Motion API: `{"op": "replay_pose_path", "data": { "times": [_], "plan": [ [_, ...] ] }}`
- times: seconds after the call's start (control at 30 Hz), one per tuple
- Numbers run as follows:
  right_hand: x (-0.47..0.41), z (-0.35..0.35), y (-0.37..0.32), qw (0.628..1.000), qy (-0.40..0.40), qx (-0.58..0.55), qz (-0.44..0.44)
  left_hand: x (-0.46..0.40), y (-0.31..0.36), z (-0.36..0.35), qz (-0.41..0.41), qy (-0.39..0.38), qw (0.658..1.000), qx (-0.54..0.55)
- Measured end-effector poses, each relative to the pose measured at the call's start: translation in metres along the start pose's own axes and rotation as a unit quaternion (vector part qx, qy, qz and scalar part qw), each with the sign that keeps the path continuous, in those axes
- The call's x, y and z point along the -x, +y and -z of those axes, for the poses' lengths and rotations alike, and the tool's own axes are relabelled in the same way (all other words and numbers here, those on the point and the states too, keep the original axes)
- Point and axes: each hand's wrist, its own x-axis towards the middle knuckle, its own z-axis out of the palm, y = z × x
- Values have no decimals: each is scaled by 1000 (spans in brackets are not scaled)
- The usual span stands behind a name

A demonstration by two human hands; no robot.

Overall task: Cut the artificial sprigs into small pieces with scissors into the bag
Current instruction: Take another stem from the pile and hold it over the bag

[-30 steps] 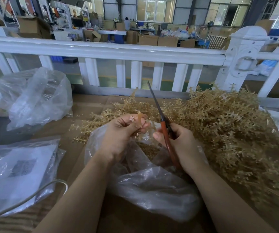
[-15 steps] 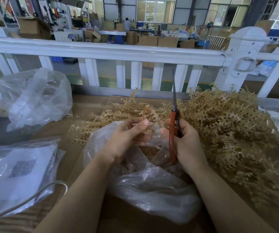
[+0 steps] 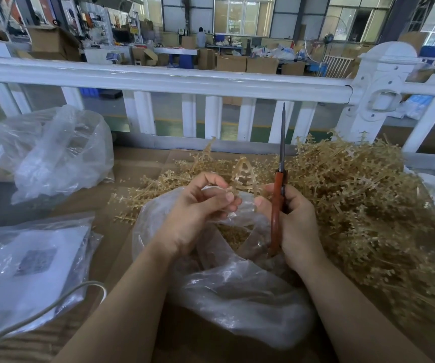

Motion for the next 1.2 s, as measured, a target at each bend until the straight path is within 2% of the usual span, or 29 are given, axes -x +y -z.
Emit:
{"op": "replay_pose_path", "data": {
  "times": [0.37, 0.7, 0.83, 1.07, 1.2],
  "plan": [
    [-1, 2, 4, 1000, -5, 3, -1, 1, 2, -2, -43, -18, 999, -1],
    [-3, 3, 6, 1000, -4, -4, -24, 0, 3, -3, -18, -4, 999, 37],
    [-2, 6, 9, 999, -10, 23, -22, 0, 4, -5, -19, 0, 999, 38],
    [-3, 6, 6, 999, -13, -5, -36, 0, 4, -2, -38, -14, 998, 40],
    [0, 7, 0, 996, -55, -60, -41, -1, 3, -6, -68, 36, 997, 1]
  ]
}}
